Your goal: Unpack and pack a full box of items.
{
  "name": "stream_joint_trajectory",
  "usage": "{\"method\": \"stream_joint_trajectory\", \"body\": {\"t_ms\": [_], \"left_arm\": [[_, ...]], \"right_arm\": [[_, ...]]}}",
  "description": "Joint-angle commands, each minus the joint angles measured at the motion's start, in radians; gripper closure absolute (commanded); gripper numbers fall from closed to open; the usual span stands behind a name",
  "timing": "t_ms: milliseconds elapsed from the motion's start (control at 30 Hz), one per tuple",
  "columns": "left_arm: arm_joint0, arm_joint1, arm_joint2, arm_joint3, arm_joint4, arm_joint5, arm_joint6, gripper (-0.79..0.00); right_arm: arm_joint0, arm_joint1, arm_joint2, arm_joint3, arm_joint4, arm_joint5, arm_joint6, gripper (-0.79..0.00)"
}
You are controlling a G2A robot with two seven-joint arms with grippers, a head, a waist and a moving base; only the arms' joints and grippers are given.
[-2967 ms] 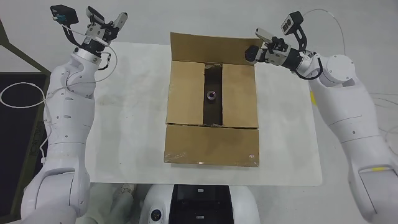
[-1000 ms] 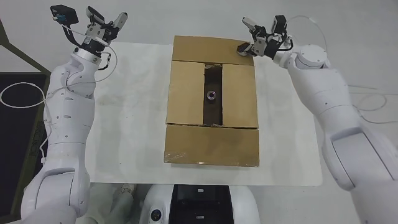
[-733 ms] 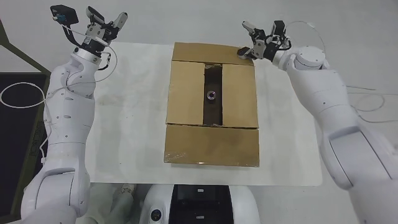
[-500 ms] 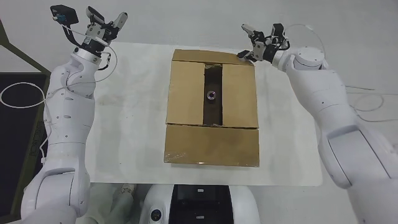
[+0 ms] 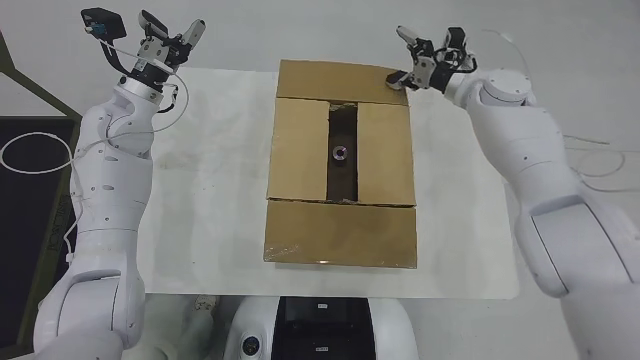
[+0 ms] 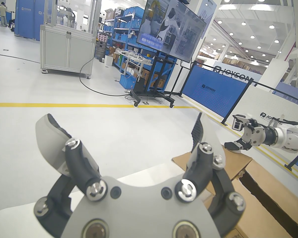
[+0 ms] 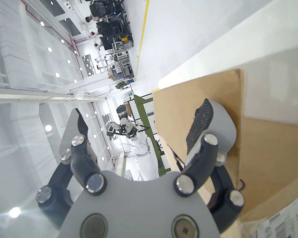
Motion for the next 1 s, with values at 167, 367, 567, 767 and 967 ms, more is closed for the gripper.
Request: {"method": "stream_joint_trajectory", "body": {"t_ms": [167, 367, 567, 767, 967], "left_arm": [[0.000, 0.000, 0.000, 0.000, 0.000, 0.000, 0.000, -0.785], [0.000, 0.000, 0.000, 0.000, 0.000, 0.000, 0.000, -0.785], [0.000, 0.000, 0.000, 0.000, 0.000, 0.000, 0.000, -0.785], [0.000, 0.000, 0.000, 0.000, 0.000, 0.000, 0.000, -0.785], [0.000, 0.000, 0.000, 0.000, 0.000, 0.000, 0.000, -0.785]], "right_arm": [[0.007, 0.025, 0.046, -0.044, 0.018, -0.063, 0.099, -0.785], [-0.050, 0.035, 0.063, -0.145, 0.021, -0.066, 0.171, -0.785], [-0.126, 0.051, 0.072, -0.286, -0.003, -0.022, 0.231, -0.785], [-0.233, 0.077, 0.098, -0.490, -0.026, 0.049, 0.244, -0.785], [-0.351, 0.111, 0.141, -0.713, -0.084, 0.123, 0.210, -0.785]]}}
